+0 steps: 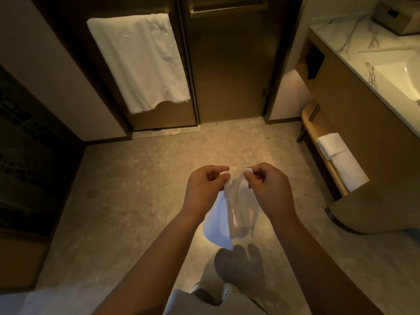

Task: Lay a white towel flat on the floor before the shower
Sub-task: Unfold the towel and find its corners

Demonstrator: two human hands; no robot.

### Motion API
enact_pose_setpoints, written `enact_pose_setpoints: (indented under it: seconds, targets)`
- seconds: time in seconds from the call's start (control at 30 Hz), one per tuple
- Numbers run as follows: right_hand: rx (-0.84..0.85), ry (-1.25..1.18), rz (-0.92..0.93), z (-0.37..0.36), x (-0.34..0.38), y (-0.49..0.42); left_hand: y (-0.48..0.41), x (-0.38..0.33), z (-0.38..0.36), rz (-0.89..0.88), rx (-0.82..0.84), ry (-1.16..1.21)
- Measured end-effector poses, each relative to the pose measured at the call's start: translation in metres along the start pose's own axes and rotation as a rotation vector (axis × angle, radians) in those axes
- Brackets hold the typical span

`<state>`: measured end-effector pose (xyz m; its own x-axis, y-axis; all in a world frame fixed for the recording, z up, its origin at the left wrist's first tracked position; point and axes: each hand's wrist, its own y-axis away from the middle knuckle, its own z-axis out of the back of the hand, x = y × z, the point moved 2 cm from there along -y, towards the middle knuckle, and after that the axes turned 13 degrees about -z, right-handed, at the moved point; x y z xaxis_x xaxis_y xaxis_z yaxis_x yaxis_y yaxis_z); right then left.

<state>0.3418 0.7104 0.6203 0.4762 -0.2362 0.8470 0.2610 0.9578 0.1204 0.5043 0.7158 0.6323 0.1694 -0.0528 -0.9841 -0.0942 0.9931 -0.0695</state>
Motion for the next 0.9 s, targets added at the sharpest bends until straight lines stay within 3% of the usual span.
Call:
enact_pose_setpoints:
  seconds: [0.5,0.9]
  targets:
    - [-0.042,-0.062,-0.017,0.010,0.007,-0.057,-0.065,-0.007,-0.034,-0.103,0.120,-0.151]
    - [-0.028,0.071,-0.048,-0.022,0.055,-0.191,-0.214,0.010,-0.040,-0.103,0.176,-0.120]
